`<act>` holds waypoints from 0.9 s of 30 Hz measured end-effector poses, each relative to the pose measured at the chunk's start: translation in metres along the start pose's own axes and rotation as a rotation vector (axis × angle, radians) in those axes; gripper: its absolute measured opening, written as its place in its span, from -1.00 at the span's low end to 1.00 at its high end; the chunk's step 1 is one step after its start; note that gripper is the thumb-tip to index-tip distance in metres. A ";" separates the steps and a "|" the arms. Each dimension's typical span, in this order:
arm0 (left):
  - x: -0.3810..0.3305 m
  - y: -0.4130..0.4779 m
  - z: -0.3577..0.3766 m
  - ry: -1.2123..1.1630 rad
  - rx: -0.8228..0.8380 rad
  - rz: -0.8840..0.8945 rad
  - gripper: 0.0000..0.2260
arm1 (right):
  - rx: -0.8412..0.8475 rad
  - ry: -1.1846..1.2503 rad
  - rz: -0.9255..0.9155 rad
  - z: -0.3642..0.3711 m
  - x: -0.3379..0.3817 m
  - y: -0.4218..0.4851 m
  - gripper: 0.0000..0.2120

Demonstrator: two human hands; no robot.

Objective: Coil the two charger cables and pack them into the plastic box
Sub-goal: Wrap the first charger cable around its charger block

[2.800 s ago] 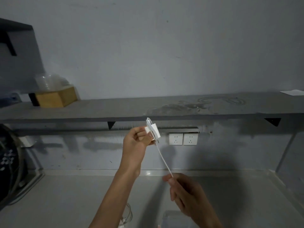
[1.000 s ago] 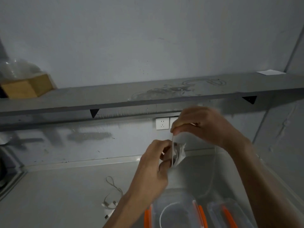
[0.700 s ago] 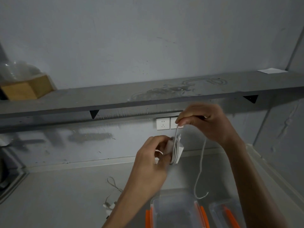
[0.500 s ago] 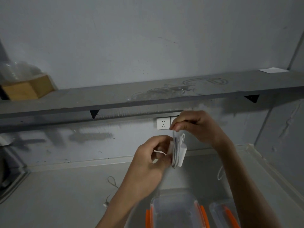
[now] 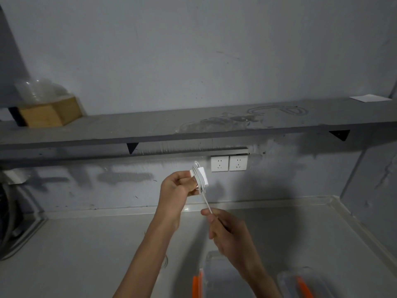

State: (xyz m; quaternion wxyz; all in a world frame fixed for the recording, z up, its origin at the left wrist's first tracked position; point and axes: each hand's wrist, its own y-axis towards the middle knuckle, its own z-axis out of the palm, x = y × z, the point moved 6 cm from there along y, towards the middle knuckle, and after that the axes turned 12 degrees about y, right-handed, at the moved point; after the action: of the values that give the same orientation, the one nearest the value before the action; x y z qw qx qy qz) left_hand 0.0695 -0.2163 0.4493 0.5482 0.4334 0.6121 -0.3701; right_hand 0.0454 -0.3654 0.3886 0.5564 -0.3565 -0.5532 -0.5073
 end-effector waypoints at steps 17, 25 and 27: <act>-0.050 -0.085 0.016 0.481 0.251 0.445 -0.71 | 0.101 -0.587 -0.599 -0.046 0.157 0.037 -0.89; -0.050 -0.083 0.011 0.289 0.354 0.307 -0.77 | 0.228 -0.093 -0.351 -0.041 0.108 0.059 -0.95; -0.049 -0.074 0.011 0.145 0.332 0.229 -0.77 | 0.168 0.019 -0.220 -0.032 0.082 0.056 -0.86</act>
State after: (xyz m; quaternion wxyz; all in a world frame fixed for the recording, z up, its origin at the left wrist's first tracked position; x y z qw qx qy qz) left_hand 0.0050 -0.2582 0.4950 0.4624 0.6099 0.5273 -0.3690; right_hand 0.0967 -0.3976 0.4739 0.5306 -0.2411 -0.6242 -0.5203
